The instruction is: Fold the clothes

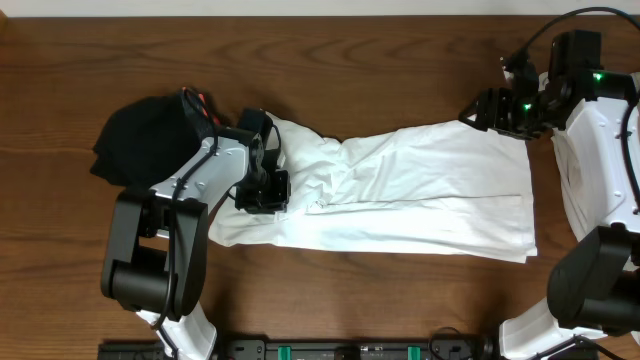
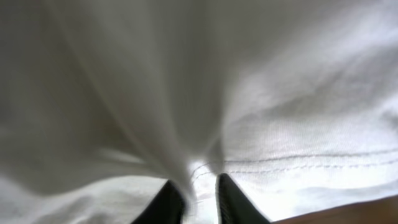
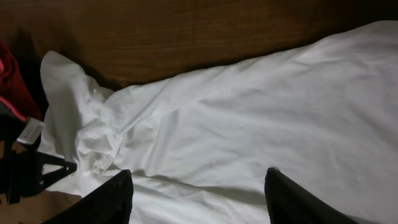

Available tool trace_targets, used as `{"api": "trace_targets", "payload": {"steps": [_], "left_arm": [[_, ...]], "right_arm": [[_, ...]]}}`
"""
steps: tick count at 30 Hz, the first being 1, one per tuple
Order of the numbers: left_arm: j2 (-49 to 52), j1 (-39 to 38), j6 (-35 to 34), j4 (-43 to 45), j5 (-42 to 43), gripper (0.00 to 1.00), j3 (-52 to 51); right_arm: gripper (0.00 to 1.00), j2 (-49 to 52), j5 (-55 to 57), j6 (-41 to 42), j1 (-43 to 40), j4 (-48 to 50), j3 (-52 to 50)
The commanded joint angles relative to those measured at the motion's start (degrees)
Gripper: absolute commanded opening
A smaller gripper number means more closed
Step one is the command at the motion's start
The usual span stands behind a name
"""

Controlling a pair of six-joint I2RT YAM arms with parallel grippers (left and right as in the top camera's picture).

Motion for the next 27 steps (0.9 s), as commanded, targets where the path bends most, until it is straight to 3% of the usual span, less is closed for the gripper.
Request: {"api": "trace_targets", "payload": {"steps": [1,9,18,27], "left_arm": [[-1.92,0.07,0.35,-0.17,0.13,0.07,1.42],[-7.30,1.75,0.37,-2.56,-0.59,0.06,4.57],[-16.94,10.01,-0.04,-3.02,-0.74,0.06,6.38],[-18.18,11.76,-0.52,-2.80,-0.72,0.06,6.38]], "right_arm": [[0.66,-0.13,-0.02,-0.04,-0.28,-0.11,0.46],[0.61,-0.13,6.58,2.01,-0.48,0.28,0.46],[0.70,0.37,13.00,3.63,-5.70,6.34,0.46],[0.66,8.68,13.53,3.65,-7.78,14.69,0.44]]}}
